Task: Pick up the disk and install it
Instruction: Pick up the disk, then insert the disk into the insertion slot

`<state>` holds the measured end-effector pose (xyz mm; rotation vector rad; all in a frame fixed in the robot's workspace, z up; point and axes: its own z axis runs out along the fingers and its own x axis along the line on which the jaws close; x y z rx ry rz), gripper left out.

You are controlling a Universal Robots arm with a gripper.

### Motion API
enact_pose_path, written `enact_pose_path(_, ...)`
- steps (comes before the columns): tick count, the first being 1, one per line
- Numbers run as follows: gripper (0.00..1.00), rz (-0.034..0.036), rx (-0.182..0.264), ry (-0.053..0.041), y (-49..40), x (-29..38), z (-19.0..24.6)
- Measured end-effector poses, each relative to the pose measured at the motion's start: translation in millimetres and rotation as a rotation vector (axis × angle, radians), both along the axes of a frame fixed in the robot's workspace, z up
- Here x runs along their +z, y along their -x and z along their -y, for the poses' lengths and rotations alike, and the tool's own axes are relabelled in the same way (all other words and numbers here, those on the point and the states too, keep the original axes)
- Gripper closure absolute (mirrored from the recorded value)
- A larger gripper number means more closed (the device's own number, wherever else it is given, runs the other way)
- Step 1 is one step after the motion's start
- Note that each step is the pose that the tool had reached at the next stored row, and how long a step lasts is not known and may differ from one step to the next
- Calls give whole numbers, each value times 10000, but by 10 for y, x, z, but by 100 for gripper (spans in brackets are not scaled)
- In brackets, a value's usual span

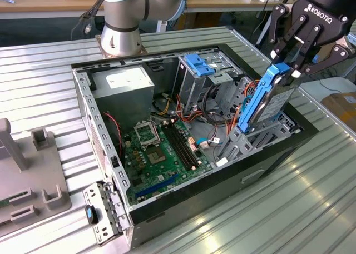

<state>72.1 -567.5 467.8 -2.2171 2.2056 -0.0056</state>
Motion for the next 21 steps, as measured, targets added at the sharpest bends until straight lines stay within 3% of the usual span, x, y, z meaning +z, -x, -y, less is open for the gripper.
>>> enact_pose_path(7,64,-70,0,3,-16,7,0)
enact_pose_path(8,64,-136,-1,4,-16,9,0)
enact_pose_path(10,64,-187,-3,4,-20,8,0)
enact_pose_path(12,64,-328,-29,5,-84,9,0)
enact_pose_path(15,64,-393,-58,5,-101,8,0)
enact_pose_path(19,64,-556,-103,7,-107,-19,0)
enact_pose_path(21,64,-589,-106,4,-142,-23,0)
